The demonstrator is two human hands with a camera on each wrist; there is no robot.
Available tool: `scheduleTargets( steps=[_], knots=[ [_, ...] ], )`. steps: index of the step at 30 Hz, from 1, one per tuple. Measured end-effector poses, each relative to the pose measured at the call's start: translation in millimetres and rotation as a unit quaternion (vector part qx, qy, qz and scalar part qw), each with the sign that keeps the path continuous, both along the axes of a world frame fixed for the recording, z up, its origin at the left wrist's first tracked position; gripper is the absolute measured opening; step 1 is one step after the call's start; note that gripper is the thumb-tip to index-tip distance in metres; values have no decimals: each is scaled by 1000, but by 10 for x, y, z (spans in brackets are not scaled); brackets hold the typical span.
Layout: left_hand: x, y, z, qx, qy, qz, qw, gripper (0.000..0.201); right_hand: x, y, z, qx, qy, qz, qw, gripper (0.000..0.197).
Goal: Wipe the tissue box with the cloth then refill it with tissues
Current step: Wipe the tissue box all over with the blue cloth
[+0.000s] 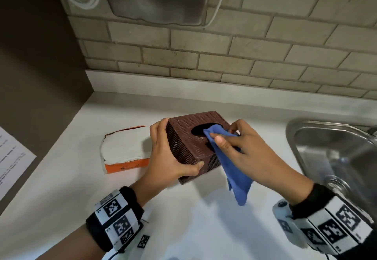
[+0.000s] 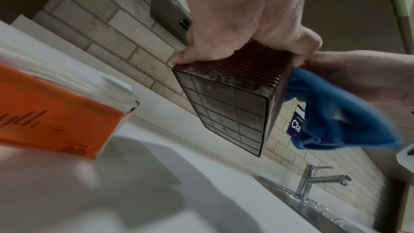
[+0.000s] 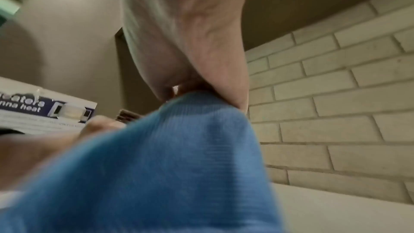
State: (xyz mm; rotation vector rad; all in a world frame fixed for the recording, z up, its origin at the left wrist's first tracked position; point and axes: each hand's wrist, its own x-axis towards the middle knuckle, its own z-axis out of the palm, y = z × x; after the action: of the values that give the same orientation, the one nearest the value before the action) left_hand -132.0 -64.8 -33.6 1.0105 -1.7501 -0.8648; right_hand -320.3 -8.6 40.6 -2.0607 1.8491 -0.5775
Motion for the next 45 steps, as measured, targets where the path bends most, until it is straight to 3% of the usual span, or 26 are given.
scheduleTargets(
  steps=[3, 6, 7, 10, 13, 18, 24, 28, 31, 36, 41, 43, 45],
  knots=[
    [-37, 27, -16, 8, -12, -14, 1000, 113, 17, -48, 56, 36, -47, -7, 998, 34],
    [-85, 34, -11, 20, -3, -17, 1000, 107, 149, -71, 156, 4, -128, -10, 992, 34],
    [-93, 21, -8, 28, 6, -13, 1000, 108, 205, -57, 158, -11, -100, 4, 995, 39],
    [-70, -41, 8, 65, 38, -6, 997, 110, 332, 29, 20, -34, 99, 64, 992, 59],
    [18, -78, -11, 105, 65, -5, 992, 102, 161, 5, -102, -27, 163, 87, 982, 61],
    [93, -70, -43, 149, 64, -10, 987, 114, -101, -100, -254, -27, 151, 42, 987, 49],
    [-5, -9, 2, 139, 88, -28, 986, 79, 261, -54, -128, -49, 139, 103, 984, 53],
    [110, -41, -58, 162, 90, -29, 982, 109, -81, -80, -200, -30, 167, 84, 982, 51],
    [90, -48, -54, 164, 78, -30, 983, 114, -71, -100, -266, -50, 158, 67, 984, 49],
    [-11, -37, 34, 158, 86, -45, 983, 79, 184, -139, -184, -64, 148, 111, 981, 58],
    [129, -87, -17, 170, 78, -33, 982, 112, -197, -151, -296, -68, 149, 63, 984, 52],
    [107, -91, 2, 166, 67, -29, 983, 115, -165, -157, -304, -70, 162, 53, 983, 52],
    [47, -86, 32, 153, 68, -27, 985, 106, 24, -152, -272, -87, 170, 67, 979, 51]
  ],
)
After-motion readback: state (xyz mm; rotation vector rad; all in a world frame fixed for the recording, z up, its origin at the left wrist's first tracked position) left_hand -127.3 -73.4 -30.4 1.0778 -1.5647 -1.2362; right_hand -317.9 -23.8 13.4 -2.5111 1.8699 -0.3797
